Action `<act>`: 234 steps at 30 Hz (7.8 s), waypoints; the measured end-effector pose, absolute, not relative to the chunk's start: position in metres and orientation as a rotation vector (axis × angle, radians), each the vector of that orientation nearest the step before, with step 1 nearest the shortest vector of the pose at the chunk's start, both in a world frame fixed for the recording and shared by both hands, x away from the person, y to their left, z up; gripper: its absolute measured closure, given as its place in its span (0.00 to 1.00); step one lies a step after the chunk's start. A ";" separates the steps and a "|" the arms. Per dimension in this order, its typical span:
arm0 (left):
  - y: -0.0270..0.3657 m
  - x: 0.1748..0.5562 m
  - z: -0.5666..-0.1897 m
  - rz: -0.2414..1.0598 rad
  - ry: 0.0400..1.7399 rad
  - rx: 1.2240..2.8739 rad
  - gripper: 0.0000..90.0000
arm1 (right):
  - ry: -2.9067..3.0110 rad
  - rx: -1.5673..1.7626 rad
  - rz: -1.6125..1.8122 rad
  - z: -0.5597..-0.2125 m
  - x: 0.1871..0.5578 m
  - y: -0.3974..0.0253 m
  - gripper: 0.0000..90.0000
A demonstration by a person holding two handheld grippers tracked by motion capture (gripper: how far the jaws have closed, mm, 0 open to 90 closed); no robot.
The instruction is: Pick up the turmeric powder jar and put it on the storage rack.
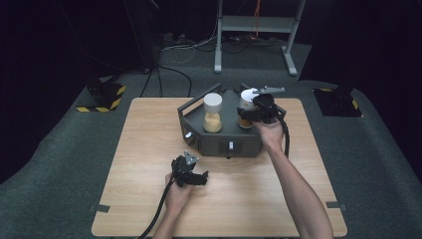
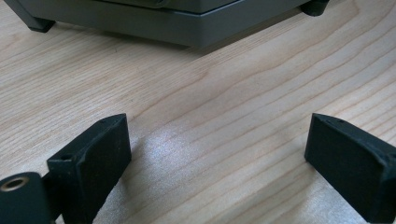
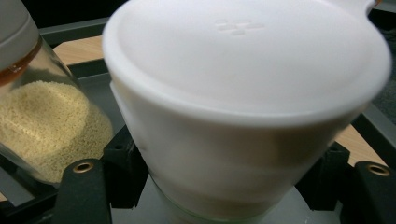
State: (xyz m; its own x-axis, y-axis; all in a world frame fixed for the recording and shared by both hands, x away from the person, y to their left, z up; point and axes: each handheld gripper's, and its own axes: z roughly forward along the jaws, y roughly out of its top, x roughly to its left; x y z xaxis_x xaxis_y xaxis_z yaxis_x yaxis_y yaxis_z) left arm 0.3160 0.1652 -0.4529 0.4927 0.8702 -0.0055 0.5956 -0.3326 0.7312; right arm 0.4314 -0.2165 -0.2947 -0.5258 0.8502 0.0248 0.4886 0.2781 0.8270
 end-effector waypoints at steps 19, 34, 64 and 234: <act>0.165 0.316 -0.453 0.516 1.201 2.055 0.08 | 2.131 1.151 1.136 -0.299 0.425 -0.216 0.34; 0.165 0.316 -0.453 0.516 1.201 2.055 0.08 | 2.133 1.164 1.162 -0.299 0.426 -0.220 0.31; 0.165 0.316 -0.453 0.516 1.201 2.055 0.08 | 2.170 1.165 1.283 -0.298 0.421 -0.251 0.08; 0.164 0.315 -0.453 0.521 1.205 2.055 0.08 | 2.149 1.353 0.919 -0.448 0.319 -0.291 0.07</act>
